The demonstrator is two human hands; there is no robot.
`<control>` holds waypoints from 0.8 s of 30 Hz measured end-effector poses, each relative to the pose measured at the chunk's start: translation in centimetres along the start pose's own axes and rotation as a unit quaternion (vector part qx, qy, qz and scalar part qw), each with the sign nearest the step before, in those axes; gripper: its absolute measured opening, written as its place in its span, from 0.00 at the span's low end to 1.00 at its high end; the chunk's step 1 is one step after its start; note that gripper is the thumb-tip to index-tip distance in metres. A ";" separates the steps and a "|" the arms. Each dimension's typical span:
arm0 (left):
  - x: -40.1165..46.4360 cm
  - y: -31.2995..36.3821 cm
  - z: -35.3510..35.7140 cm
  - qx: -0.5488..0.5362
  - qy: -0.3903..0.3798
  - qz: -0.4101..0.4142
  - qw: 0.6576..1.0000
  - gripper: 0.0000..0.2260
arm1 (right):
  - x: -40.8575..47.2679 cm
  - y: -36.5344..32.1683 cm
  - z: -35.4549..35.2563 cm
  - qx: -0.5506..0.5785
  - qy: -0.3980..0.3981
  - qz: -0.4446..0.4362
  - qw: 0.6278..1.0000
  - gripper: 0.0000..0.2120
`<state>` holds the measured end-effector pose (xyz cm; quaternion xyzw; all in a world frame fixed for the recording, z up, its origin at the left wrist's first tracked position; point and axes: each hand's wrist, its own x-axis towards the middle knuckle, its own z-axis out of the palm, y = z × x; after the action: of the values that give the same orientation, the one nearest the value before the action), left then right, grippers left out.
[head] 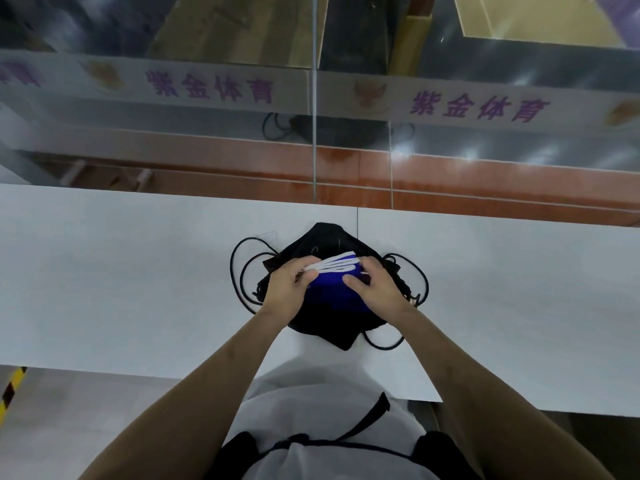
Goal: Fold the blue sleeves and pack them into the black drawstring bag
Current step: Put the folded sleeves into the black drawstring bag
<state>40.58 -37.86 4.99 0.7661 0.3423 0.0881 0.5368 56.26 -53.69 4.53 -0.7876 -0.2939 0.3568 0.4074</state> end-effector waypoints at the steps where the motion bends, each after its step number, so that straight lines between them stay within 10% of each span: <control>1: 0.1 0.0 0.0 0.000 -0.010 0.006 1.000 0.11 | 0.0 0.0 0.0 0.001 0.001 0.004 1.000 0.20; 6: 0.5 -2.1 -0.6 0.142 0.074 0.051 0.986 0.12 | -0.6 0.8 0.2 0.000 0.015 0.028 0.999 0.15; 12: 0.3 -5.9 -1.9 0.312 0.021 -0.087 0.946 0.12 | -1.3 2.1 0.6 -0.026 0.050 0.078 0.995 0.11; 24: -0.3 -3.8 -2.6 0.164 -0.009 0.013 0.986 0.32 | -0.5 1.1 2.0 -0.063 0.176 0.091 0.978 0.08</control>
<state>37.40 -35.34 2.79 0.8490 0.3371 0.0304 0.4057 54.54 -53.72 2.95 -0.8857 -0.1668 0.2285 0.3681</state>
